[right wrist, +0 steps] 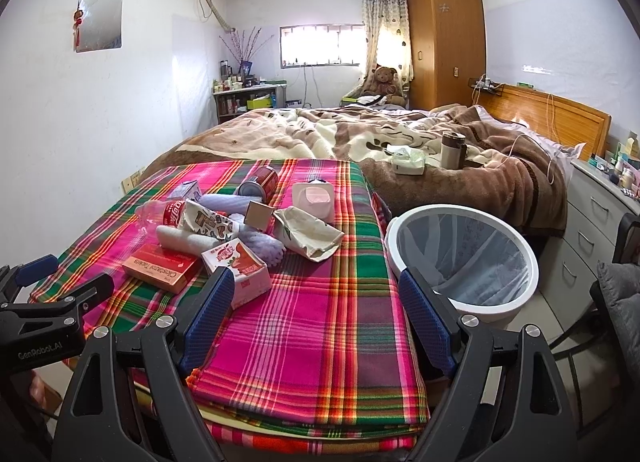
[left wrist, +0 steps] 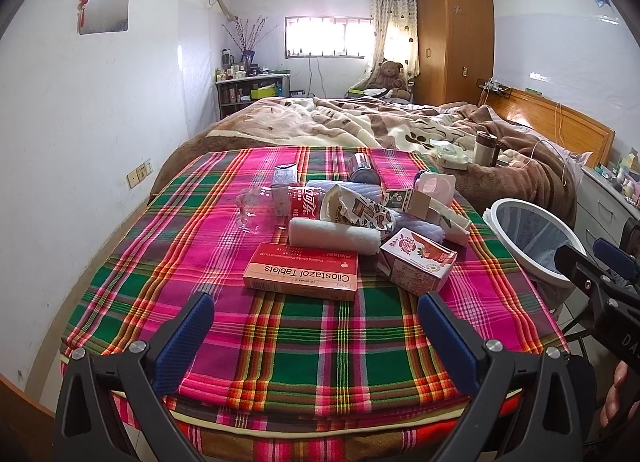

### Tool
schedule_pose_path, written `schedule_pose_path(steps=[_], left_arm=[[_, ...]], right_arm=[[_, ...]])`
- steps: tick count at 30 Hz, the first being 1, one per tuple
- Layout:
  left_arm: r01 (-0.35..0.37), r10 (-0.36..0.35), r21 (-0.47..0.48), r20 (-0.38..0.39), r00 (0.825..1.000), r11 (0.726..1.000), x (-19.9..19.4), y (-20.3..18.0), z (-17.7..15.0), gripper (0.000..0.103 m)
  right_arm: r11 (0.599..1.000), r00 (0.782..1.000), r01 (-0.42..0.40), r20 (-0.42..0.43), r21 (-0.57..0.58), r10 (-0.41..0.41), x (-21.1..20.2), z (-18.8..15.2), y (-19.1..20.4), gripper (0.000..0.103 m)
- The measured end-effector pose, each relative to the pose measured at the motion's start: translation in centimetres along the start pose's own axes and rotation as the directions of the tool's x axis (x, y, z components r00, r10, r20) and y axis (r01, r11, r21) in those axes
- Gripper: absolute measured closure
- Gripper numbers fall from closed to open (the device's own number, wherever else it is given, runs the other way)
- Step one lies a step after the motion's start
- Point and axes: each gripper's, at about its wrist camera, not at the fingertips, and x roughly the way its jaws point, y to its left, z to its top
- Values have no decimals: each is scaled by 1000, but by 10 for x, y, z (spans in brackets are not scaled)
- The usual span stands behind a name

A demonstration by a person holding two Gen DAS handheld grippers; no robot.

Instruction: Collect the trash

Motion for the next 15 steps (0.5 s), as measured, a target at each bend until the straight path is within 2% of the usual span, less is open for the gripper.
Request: schedule_pose_path(steps=[7,10,15], left_arm=[[61,-60,10,-72,996,998,26,13,-2,0],[16,-13,27,-93,996,1000,36,24,-2,0],[29,-30,-5,-109,994,1000,47,46,4,0]], right_arm=[[998,998,-67,-20,-18,67,29,2,3,17],[992,991,-114,-73,-48,110,47,1,12,17],[981,977,-184,-125,-68,174,74,-3,29,17]])
